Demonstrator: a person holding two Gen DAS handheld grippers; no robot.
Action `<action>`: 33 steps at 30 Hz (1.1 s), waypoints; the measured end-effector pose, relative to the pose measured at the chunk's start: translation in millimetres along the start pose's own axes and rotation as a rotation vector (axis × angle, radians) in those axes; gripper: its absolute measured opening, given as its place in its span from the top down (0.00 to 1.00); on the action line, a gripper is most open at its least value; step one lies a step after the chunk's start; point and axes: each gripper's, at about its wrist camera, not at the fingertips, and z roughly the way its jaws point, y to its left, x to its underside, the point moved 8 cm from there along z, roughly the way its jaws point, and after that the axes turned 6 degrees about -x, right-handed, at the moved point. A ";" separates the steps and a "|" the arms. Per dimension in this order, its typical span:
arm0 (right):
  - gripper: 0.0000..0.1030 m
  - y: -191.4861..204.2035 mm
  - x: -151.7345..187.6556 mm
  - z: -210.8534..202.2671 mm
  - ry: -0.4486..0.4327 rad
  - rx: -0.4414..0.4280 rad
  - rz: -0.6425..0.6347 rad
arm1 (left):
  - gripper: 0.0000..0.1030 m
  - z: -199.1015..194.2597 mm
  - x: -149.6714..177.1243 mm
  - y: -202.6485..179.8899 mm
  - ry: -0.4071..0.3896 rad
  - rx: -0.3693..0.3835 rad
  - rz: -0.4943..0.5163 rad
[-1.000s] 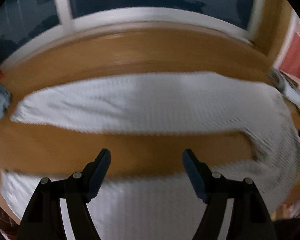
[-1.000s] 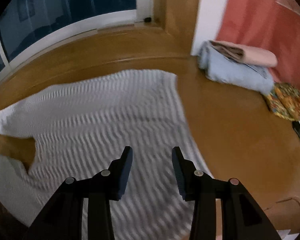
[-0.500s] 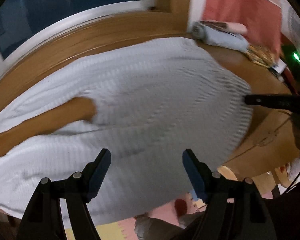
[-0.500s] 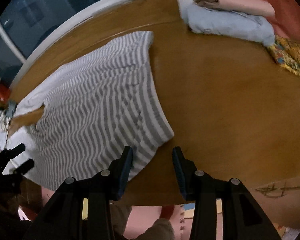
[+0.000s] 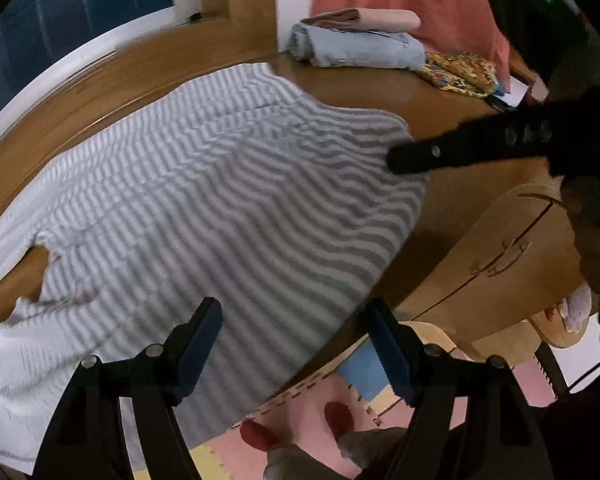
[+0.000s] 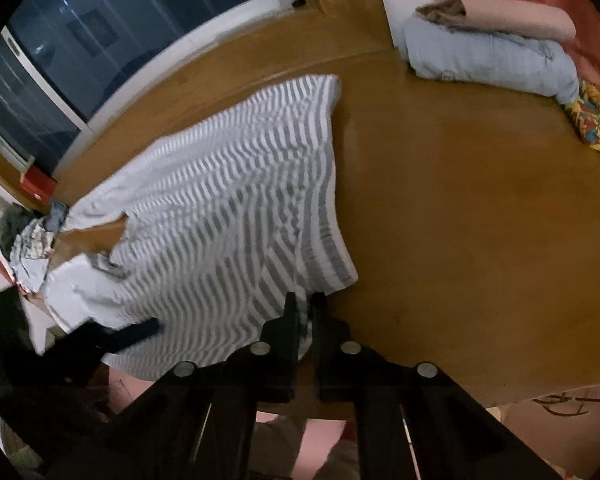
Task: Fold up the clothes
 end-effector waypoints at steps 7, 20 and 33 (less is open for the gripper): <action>0.96 4.7 -6.9 -12.3 -0.016 -0.031 -0.019 | 0.41 -16.2 -22.1 8.4 -0.052 -0.045 -0.013; 0.45 31.0 24.3 -13.1 -0.092 0.212 -0.795 | 0.75 -36.0 -30.4 1.0 -0.058 0.033 -0.030; 0.97 36.0 10.5 17.3 -0.036 0.045 -0.757 | 0.75 -37.2 -7.8 43.8 -0.026 -0.067 -0.164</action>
